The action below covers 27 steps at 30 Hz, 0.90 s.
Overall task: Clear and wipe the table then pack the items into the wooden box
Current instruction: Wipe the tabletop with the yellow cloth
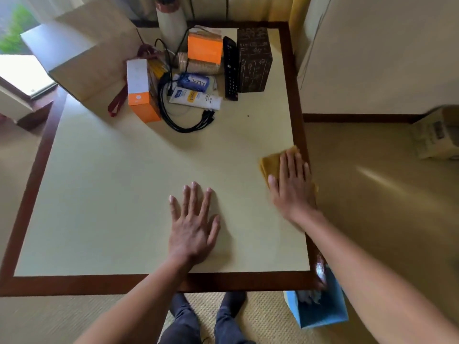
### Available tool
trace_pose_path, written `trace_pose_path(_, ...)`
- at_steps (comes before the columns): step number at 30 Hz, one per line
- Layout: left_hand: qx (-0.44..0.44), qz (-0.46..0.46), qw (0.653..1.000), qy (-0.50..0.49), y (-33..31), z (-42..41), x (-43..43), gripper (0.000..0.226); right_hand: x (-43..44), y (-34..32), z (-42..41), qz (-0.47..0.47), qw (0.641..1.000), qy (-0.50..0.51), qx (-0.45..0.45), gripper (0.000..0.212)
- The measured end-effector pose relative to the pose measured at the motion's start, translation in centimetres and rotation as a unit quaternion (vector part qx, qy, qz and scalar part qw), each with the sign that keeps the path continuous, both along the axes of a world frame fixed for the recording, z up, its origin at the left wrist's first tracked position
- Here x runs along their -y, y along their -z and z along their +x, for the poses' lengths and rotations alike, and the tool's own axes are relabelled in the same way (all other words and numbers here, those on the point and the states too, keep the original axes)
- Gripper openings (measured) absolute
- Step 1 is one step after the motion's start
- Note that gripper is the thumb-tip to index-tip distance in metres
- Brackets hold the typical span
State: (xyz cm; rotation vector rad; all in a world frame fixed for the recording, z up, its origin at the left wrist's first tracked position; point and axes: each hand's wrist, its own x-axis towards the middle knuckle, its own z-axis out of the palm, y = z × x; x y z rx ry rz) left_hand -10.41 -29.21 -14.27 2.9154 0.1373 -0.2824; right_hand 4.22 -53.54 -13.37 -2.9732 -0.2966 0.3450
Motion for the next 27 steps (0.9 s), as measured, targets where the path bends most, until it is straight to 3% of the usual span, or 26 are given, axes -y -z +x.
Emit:
trace_pose_path(5, 0.003, 0.007, 1.000, -0.002, 0.1, -0.1, 0.0, 0.073, -4.1, 0.2, 3.2, -0.004, 0.997, 0.078, -0.017, 0.076)
trace_pose_path(9, 0.008, 0.015, 1.000, -0.002, 0.4, -0.3, 0.0, 0.072, -3.7, 0.3, -5.5, 0.021, 1.000, 0.020, 0.010, 0.072)
trace_pose_path(13, 0.003, 0.009, 1.000, 0.000, 0.4, -0.1, 0.2, 0.073, -0.9, 0.5, -13.6, 0.021, 0.998, 0.053, 0.023, 0.072)
trace_pose_path(17, -0.036, 0.002, 0.999, 0.005, -0.2, 0.1, 0.2, 0.075, 0.7, 0.3, -16.7, 0.020, 0.997, 0.070, 0.011, 0.072)
trace_pose_path(20, -0.057, -0.037, 0.998, 0.000, -1.7, 0.5, 0.0, 0.078, 0.6, -0.9, -16.5, 0.046, 0.995, 0.087, -0.012, 0.076)
trace_pose_path(23, -0.035, -0.092, 0.995, -0.032, -3.9, 0.7, -0.4, 0.066, -0.8, -3.3, -15.9, 0.107, 0.987, 0.117, 0.003, 0.076)
trace_pose_path(27, -0.001, -0.227, 0.966, -0.122, -7.4, 1.0, -1.7, 0.054, -4.3, -7.3, -13.8, 0.201, 0.974, 0.094, 0.047, 0.055)
